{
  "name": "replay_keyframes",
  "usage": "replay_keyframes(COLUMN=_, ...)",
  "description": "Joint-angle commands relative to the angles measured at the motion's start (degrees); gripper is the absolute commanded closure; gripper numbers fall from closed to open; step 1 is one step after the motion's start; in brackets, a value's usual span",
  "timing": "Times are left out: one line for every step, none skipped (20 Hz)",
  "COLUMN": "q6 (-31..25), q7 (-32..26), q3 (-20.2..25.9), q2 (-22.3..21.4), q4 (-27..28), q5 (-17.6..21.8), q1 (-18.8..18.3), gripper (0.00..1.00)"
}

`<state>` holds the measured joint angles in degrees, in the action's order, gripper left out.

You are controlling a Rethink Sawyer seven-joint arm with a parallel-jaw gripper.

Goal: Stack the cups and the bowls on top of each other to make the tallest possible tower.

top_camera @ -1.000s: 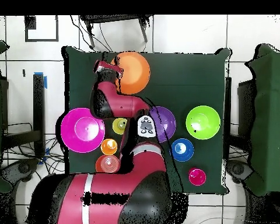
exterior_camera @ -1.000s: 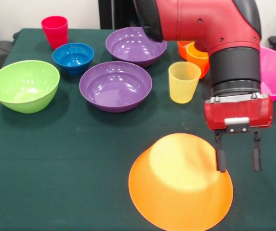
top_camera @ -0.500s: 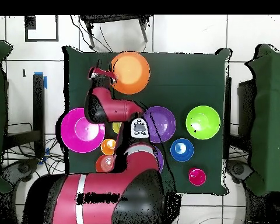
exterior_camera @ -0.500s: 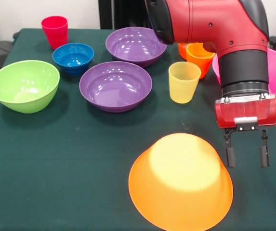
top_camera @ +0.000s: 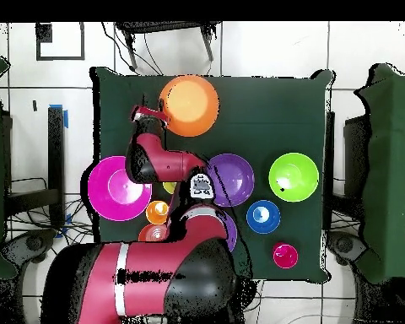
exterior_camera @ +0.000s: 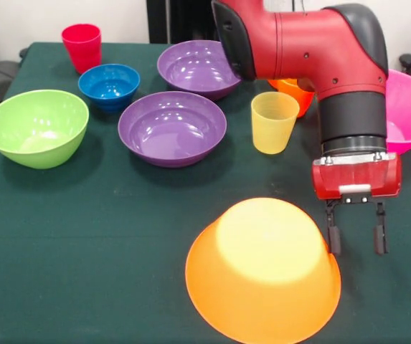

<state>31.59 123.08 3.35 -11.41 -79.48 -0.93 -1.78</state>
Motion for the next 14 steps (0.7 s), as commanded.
replay_keyframes(q6=0.51, q7=8.82, q3=4.01, q2=4.97, q4=1.4, q5=1.28, q1=-0.52, gripper=0.0)
replay_keyframes(q6=0.44, q7=8.7, q3=4.12, q2=4.94, q4=1.44, q5=1.63, q1=-0.7, gripper=0.0)
replay_keyframes(q6=0.35, q7=8.64, q3=4.3, q2=4.99, q4=1.6, q5=2.14, q1=-1.05, gripper=0.0)
replay_keyframes(q6=0.25, q7=8.57, q3=4.48, q2=5.04, q4=1.76, q5=2.65, q1=-1.39, gripper=0.0)
replay_keyframes(q6=-0.21, q7=8.42, q3=4.74, q2=4.98, q4=2.06, q5=3.34, q1=-1.93, gripper=0.0)
replay_keyframes(q6=-0.52, q7=8.4, q3=4.93, q2=4.78, q4=2.04, q5=3.89, q1=-2.31, gripper=0.0)
replay_keyframes(q6=-0.83, q7=8.37, q3=5.12, q2=4.59, q4=2.02, q5=4.44, q1=-2.68, gripper=0.0)
replay_keyframes(q6=-1.15, q7=8.27, q3=5.05, q2=4.04, q4=1.66, q5=4.72, q1=-2.93, gripper=0.0)
replay_keyframes(q6=-1.37, q7=8.2, q3=4.88, q2=3.46, q4=1.21, q5=4.95, q1=-3.2, gripper=0.0)
replay_keyframes(q6=-1.59, q7=8.13, q3=4.71, q2=2.89, q4=0.75, q5=5.19, q1=-3.48, gripper=0.0)
replay_keyframes(q6=-1.8, q7=8.2, q3=4.66, q2=2.27, q4=0.29, q5=5.61, q1=-3.92, gripper=0.0)
replay_keyframes(q6=-1.9, q7=8.16, q3=4.27, q2=1.55, q4=-0.32, q5=5.6, q1=-4.09, gripper=0.0)
replay_keyframes(q6=-2.08, q7=8.08, q3=3.84, q2=0.7, q4=-1.01, q5=5.34, q1=-4.01, gripper=0.0)
replay_keyframes(q6=-2.29, q7=8.08, q3=3.54, q2=-0.07, q4=-1.62, q5=5.26, q1=-4.11, gripper=0.0)
